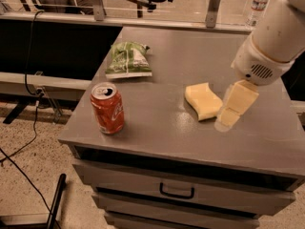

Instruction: Move sponge near green jalapeno chip bag

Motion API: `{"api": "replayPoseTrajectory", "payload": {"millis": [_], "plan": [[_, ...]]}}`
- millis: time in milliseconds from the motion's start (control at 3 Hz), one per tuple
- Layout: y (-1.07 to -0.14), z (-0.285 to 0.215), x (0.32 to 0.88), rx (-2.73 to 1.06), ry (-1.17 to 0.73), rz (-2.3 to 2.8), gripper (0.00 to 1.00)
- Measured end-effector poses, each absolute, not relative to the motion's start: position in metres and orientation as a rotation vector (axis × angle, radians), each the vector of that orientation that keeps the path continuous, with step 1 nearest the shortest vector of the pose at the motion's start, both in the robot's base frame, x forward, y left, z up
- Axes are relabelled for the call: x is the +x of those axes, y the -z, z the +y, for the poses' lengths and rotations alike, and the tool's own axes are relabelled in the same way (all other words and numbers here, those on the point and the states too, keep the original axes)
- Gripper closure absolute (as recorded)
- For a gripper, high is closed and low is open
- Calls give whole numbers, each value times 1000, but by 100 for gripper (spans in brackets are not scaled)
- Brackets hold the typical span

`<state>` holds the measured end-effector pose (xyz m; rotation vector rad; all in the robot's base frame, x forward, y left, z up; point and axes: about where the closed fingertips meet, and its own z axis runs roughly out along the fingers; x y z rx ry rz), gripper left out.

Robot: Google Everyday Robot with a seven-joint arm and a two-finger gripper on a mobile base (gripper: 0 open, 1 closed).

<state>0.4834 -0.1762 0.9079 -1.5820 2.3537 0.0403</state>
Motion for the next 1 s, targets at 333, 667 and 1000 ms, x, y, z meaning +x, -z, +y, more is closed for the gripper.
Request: {"api": "replayPoseTrajectory", "payload": {"millis": [333,667,1000], "plan": [[-883,-167,490,-1559,-57,2385,0],[-858,-166,500,-1551,-67,2397,6],[-835,-168,513,-1546,-60,2411,22]]}}
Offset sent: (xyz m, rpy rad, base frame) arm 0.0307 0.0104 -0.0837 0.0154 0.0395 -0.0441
